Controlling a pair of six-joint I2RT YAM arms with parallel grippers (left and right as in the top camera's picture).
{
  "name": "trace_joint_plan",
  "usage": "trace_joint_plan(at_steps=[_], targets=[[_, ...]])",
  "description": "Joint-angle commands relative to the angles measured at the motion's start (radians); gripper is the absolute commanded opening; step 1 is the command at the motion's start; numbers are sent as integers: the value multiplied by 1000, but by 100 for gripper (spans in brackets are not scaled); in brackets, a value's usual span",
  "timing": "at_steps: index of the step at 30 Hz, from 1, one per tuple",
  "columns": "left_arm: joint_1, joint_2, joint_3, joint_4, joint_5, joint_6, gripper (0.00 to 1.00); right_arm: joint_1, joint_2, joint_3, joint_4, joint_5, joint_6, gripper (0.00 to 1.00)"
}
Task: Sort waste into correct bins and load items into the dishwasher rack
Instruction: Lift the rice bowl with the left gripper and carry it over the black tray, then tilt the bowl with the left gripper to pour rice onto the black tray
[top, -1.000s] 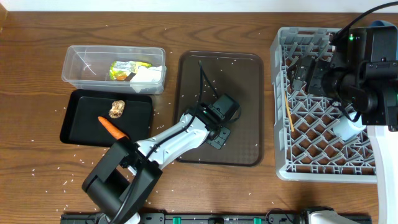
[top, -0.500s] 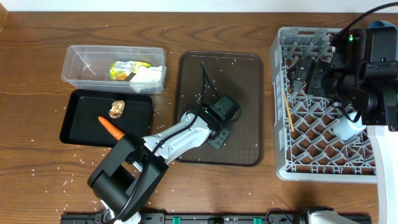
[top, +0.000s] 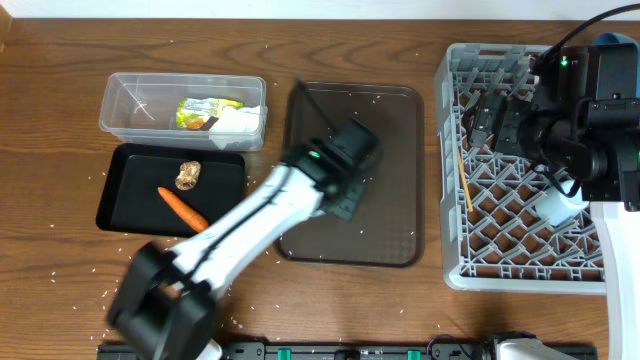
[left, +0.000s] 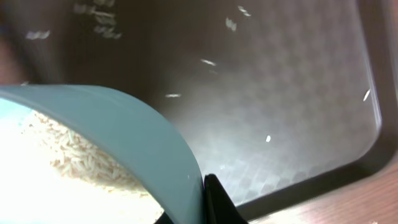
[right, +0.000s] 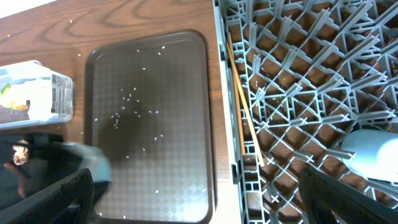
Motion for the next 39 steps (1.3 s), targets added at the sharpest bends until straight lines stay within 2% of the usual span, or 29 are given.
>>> trace_joint_plan(at_steps=[1,4,10,15,20,26,32,36,39], targets=[[86,-80,19,-57,-6,-117,6,3,1,0,-1,13,-12,99],[187,-134,19,-99,16,-192,6,3,1,0,0,13,-12,99],[479,-188,19,-84,319,-192,6,3,1,0,-2,13,-11,99],[721,-187,2,-50,573,-98,7,3,1,0,-14,14,-12,99],[914,-187,-62,60,849,-32,7,3,2,0,-23,14,-12,99],[1071,-187,-225,196,1083,52,6,3,1,0,-27,14,-12,99],[1207,-187,-447,551,1414,60,6,3,1,0,-27,14,-11,99],[1268,-187,-531,571,1429,136,6,2,1,0,-24,14,-11,99],[1294,-187,-565,570,1518,237,6,3,1,0,-24,14,-11,99]])
